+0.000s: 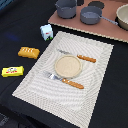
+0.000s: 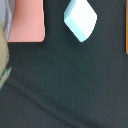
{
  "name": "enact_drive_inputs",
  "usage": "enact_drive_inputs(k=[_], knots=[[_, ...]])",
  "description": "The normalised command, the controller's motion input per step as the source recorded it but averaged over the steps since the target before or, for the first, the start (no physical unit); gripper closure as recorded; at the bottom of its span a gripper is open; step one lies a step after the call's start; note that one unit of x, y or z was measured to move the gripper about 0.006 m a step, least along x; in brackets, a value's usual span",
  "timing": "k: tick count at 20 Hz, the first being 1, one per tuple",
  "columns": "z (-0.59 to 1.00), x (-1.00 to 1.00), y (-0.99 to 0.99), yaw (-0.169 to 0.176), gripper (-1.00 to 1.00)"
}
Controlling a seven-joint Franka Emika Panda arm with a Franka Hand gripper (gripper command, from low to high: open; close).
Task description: Place the bread, butter, and milk from the table onto the serving area.
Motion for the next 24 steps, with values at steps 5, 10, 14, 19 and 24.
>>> enact_drive_inputs(k=[5,10,14,19,24], knots=[[-0.42,0.08,-0.84,0.020,-1.00],[-0.38,0.04,-0.85,0.021,-1.00],[-0.41,-0.01,-0.79,0.017,-1.00],[-0.50,-0.17,-0.47,0.028,-1.00],[-0.38,-0.20,-0.31,0.056,-1.00]])
